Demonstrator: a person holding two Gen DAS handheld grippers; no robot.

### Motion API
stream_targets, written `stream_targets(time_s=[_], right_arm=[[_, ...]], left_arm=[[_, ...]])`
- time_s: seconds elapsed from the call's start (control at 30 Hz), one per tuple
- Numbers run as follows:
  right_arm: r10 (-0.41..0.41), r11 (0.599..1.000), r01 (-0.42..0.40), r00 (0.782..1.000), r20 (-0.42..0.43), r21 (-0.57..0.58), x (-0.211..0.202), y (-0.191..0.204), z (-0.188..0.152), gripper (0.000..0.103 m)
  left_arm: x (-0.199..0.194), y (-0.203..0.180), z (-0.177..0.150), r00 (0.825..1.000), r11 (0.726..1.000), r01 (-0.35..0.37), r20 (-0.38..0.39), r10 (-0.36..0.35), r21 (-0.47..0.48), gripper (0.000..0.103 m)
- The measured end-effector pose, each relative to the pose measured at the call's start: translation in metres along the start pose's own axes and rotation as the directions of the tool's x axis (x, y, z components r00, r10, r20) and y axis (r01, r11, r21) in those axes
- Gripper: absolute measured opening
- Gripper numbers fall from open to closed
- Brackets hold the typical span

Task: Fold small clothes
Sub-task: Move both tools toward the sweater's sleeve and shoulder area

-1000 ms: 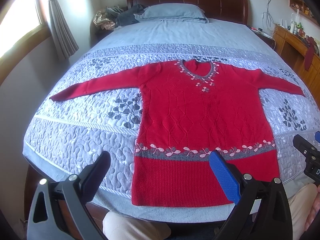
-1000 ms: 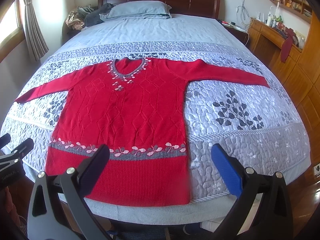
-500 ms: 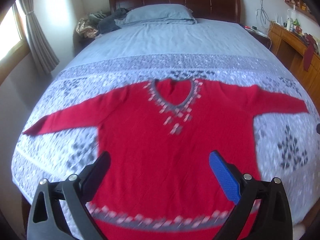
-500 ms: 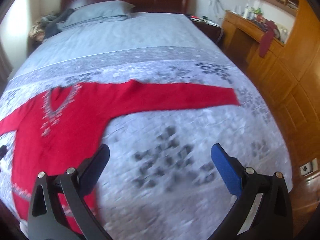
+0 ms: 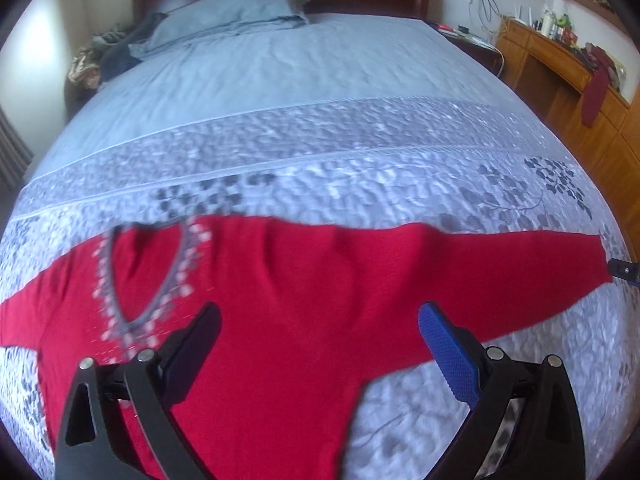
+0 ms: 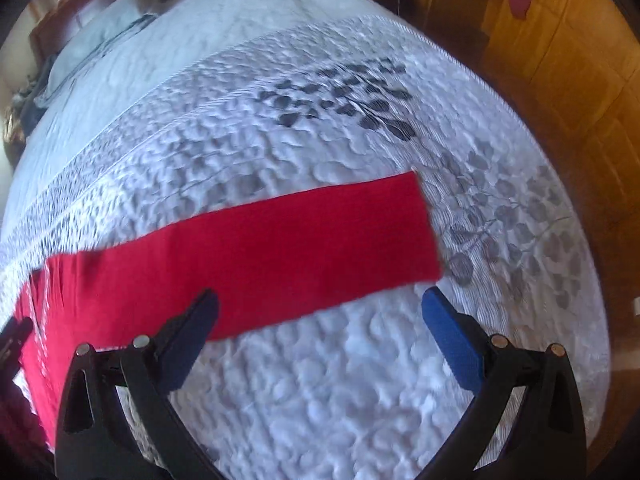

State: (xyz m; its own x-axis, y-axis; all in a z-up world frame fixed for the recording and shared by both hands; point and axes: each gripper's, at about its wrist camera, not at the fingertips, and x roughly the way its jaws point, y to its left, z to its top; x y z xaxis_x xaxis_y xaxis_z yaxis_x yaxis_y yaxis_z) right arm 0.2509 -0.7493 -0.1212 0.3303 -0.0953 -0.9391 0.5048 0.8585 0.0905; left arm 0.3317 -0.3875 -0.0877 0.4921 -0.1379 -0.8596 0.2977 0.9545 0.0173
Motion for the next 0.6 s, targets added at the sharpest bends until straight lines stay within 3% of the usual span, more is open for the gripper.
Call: stream_targets(time_s=[0.13,0.17,0.2,0.27,0.33,0.37,0.43,0.47,0.5,0.6], right_arm=[[0.038,0.996,-0.035,0.999,-0.035,0.079,0.028,-0.037,0.016,0.099],[0.057,0.994,-0.053,0.998,-0.039,0.095,0.032,-0.043,0.017,0.092],[0.091,0.989,-0.085,0.995,-0.051,0.118,0.038,-0.051,0.018,0.077],[0.096,0.987,-0.087,0.993,-0.064,0.136,0.044,-0.059,0.018,0.067],[0.117,0.985,-0.108,0.992,-0.055,0.135,0.043,-0.062,0.017,0.066],[0.116,0.985,-0.108,0.992,-0.050,0.131,0.042,-0.063,0.016,0.059],[0.104,0.989,-0.099,0.994,-0.045,0.108,0.038,-0.062,0.015,0.034],[0.134,0.985,-0.128,0.990,-0.045,0.112,0.036,-0.063,0.014,0.018],[0.167,0.979,-0.161,0.985,-0.038,0.124,0.033,-0.064,0.014,0.010],[0.162,0.982,-0.164,0.986,0.025,0.093,0.012,-0.053,0.013,0.010]], left_arm=[[0.021,-0.029,0.009,1.000,1.000,0.002,-0.011,-0.001,0.023,0.099],[0.025,-0.033,0.011,1.000,1.000,-0.003,-0.013,0.003,0.026,0.099],[0.029,-0.036,0.012,1.000,1.000,-0.004,-0.016,0.005,0.027,0.099],[0.035,-0.038,0.013,1.000,1.000,-0.014,-0.024,0.014,0.024,0.099],[0.040,-0.036,0.014,0.999,1.000,-0.020,-0.035,0.020,0.014,0.099],[0.044,-0.035,0.015,0.999,1.000,-0.023,-0.043,0.023,0.006,0.099],[0.048,-0.033,0.016,0.998,1.000,-0.027,-0.057,0.027,-0.004,0.099],[0.049,-0.032,0.016,0.998,1.000,-0.028,-0.061,0.027,-0.009,0.099],[0.048,-0.029,0.015,0.998,1.000,-0.026,-0.062,0.025,-0.012,0.099],[0.043,-0.021,0.012,0.998,1.000,-0.029,-0.056,0.028,-0.008,0.099]])
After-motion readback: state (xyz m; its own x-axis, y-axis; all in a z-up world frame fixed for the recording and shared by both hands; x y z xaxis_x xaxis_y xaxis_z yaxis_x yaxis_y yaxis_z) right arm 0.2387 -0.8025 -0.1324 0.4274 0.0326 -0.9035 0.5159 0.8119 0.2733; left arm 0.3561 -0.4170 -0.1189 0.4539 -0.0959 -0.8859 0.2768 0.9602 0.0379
